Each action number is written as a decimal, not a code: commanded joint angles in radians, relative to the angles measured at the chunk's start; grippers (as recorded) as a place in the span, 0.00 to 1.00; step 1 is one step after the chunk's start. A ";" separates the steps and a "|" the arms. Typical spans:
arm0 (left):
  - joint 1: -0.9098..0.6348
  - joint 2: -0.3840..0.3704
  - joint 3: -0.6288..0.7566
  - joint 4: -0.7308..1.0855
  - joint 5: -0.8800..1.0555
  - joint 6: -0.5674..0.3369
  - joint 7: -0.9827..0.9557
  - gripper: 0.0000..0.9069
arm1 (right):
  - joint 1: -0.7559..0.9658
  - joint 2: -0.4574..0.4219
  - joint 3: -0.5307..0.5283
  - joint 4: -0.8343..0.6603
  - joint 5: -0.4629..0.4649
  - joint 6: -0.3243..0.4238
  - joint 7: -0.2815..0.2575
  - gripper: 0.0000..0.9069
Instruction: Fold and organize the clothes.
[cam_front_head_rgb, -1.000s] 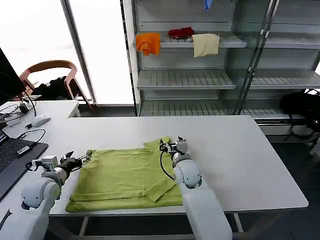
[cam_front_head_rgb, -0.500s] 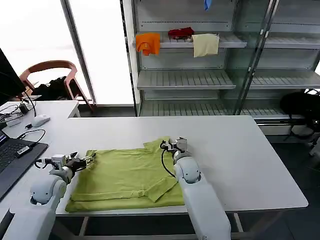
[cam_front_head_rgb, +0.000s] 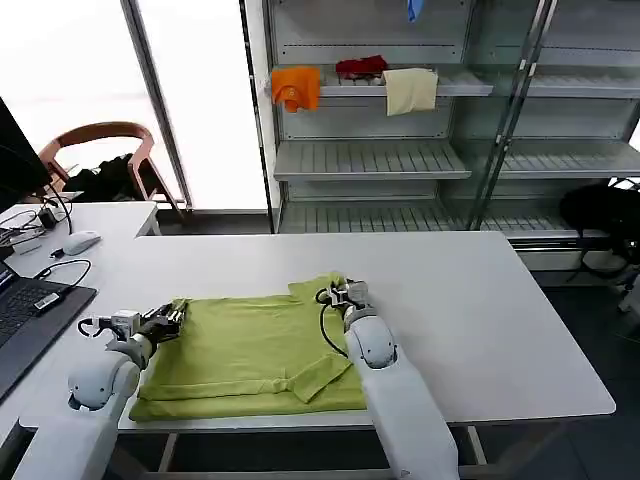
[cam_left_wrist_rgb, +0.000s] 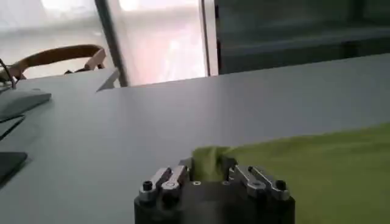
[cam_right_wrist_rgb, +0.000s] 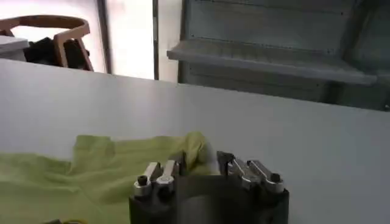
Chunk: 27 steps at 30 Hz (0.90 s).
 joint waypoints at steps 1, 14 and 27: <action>0.010 0.001 -0.001 -0.008 -0.008 0.003 0.016 0.01 | 0.003 0.038 -0.001 0.001 -0.008 -0.002 -0.010 0.00; 0.024 0.000 -0.066 -0.091 -0.151 -0.079 -0.008 0.00 | -0.024 0.007 -0.023 0.166 0.174 0.002 0.040 0.00; 0.178 0.027 -0.147 -0.237 -0.200 -0.068 0.035 0.00 | -0.197 -0.088 -0.071 0.436 0.206 -0.002 0.052 0.00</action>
